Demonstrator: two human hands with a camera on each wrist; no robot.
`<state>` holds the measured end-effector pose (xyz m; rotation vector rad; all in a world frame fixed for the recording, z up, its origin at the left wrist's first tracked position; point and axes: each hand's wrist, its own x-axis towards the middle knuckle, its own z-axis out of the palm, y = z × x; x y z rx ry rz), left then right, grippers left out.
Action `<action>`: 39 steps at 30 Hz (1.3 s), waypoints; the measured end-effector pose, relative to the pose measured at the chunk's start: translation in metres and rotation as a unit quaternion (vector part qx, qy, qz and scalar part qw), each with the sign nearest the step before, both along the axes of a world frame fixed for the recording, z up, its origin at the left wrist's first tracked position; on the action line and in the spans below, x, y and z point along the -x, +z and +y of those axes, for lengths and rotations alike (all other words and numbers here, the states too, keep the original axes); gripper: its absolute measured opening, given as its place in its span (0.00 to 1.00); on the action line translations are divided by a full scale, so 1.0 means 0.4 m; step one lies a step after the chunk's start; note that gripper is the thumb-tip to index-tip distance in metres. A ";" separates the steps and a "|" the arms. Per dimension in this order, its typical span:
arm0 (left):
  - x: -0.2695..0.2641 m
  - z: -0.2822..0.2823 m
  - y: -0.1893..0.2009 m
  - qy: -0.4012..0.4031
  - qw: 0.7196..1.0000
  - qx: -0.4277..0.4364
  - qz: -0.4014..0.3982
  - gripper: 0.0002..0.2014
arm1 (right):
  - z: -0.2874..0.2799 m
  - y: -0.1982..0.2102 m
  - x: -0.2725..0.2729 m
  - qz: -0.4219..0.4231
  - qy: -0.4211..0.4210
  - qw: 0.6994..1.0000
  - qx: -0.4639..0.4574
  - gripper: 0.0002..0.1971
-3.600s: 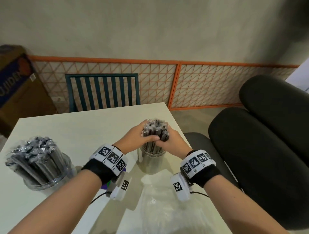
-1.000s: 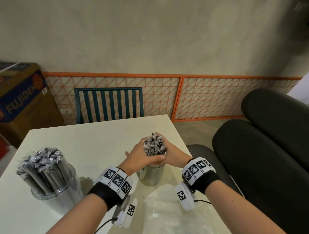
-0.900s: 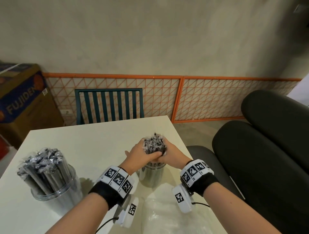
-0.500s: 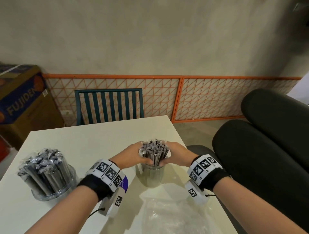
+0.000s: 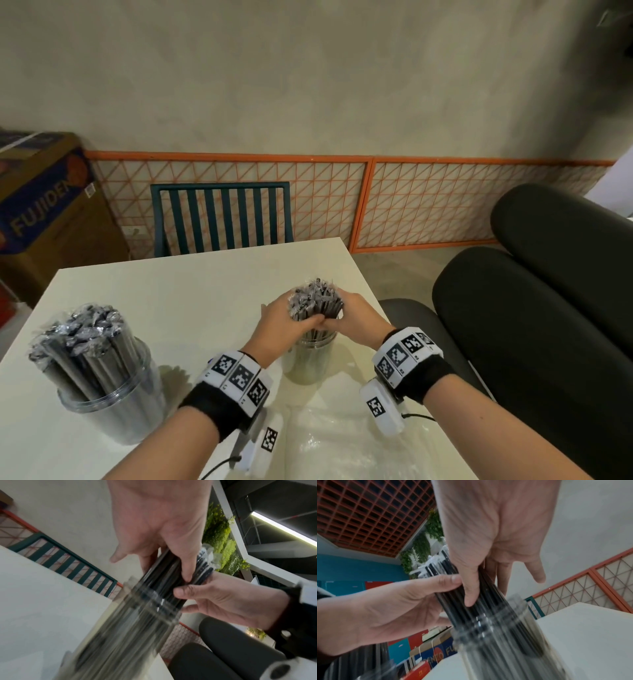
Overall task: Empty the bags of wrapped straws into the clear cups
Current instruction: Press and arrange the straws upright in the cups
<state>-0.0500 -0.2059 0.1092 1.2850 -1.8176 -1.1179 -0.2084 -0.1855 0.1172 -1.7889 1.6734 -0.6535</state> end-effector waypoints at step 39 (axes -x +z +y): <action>-0.050 -0.025 -0.016 -0.087 0.992 -0.047 -0.081 0.50 | 0.014 -0.002 0.034 -0.014 0.029 0.997 -0.069 0.45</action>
